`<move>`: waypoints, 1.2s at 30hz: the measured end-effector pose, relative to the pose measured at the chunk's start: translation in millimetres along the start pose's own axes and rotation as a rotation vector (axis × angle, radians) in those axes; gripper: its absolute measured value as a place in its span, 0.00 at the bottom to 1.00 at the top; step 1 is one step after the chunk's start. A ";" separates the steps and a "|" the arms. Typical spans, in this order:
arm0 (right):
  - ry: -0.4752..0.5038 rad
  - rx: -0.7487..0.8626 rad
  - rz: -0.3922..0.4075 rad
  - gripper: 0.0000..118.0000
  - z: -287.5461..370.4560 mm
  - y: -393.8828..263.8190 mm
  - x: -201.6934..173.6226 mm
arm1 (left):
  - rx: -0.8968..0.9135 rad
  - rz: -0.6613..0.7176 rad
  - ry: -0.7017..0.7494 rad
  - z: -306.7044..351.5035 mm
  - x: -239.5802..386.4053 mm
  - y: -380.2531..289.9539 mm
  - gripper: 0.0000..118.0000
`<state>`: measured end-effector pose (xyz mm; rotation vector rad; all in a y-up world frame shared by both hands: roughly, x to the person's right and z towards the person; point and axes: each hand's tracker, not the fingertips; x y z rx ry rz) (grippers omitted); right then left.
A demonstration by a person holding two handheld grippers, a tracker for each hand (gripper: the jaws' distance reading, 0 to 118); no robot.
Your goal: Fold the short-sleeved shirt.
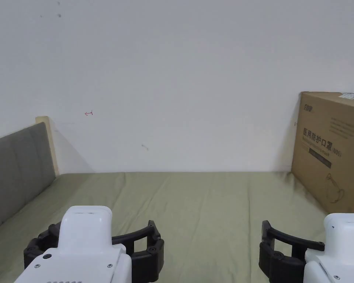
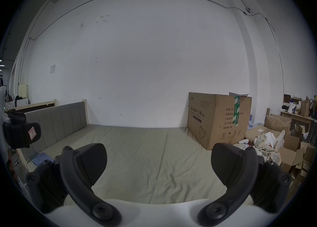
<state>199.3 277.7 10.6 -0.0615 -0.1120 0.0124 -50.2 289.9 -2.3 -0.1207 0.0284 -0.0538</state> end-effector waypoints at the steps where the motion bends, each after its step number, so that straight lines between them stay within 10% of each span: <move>1: -0.001 -0.001 0.003 1.00 -0.5 0.0 -0.9 | -0.002 0.008 -0.004 0.2 0.4 0.3 0.98; 36: -0.015 -0.038 0.027 1.00 -22.4 -4.3 0.0 | -0.004 -0.004 0.017 -15.6 1.9 5.1 0.98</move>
